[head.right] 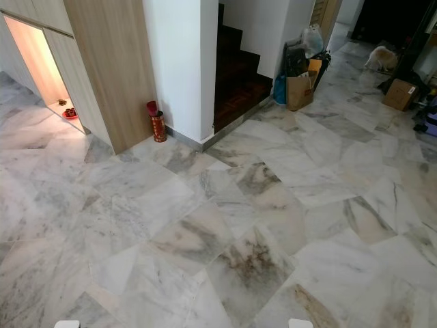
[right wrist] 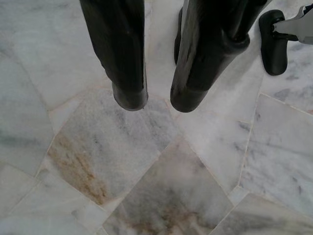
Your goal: Move the pillow to the sofa from floor
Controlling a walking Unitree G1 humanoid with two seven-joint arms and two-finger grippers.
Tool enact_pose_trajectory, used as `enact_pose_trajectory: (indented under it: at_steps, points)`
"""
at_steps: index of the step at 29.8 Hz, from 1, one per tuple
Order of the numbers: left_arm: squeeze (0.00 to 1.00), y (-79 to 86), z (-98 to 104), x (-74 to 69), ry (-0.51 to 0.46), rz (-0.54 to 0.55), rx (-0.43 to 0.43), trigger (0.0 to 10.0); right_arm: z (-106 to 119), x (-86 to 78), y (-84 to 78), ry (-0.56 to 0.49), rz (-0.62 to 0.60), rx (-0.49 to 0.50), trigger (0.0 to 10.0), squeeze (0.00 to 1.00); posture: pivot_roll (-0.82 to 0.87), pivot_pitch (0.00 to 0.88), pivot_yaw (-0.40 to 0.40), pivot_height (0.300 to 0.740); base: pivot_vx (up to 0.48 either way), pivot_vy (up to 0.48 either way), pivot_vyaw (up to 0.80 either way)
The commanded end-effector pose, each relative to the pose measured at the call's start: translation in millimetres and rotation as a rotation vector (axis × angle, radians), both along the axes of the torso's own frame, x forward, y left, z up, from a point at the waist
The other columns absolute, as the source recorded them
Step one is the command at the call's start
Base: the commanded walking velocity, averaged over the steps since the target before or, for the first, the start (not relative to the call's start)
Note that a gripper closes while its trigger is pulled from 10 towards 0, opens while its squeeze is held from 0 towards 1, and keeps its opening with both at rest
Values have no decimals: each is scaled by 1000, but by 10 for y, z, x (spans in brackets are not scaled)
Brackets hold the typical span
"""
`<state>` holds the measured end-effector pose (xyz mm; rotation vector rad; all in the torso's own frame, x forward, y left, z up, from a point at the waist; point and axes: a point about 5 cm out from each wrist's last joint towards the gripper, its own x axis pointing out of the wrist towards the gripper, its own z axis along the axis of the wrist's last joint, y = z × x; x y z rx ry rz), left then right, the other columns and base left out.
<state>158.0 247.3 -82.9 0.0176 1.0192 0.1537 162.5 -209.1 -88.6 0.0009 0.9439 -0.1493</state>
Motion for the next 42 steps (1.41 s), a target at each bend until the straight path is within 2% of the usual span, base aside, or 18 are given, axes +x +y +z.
enact_pose_trajectory:
  at_steps: [1, 5, 34, 36, 37, 42]
  points:
    - [0, -219, -9, 77, -83, -1, -4, 10000, 108, 257, -20, -65, -211, 119, 10000, 0, 75, 45, -27, 740, 0, 0, 0]
    - [0, -171, -5, 65, -76, 1, 5, 10000, 126, 309, 22, -62, -152, 113, 10000, 0, 66, 32, -24, 740, 0, 0, 0]
    - [0, -171, -5, 65, -76, 1, 5, 10000, 126, 309, 22, -62, -152, 113, 10000, 0, 66, 32, -24, 740, 0, 0, 0]
    - [0, -166, -4, 64, -75, 4, 7, 10000, 135, 327, 14, -60, -142, 84, 10000, 0, 68, 22, -26, 740, 0, 0, 0]
    - [0, -208, 21, 132, -107, -17, -9, 10000, 141, 347, 42, -64, -147, 104, 10000, 0, 45, 50, -20, 740, 0, 0, 0]
    - [0, -252, 43, 187, -131, -60, -21, 10000, 142, 362, 77, -70, -151, 125, 10000, 0, 46, 49, -16, 740, 0, 0, 0]
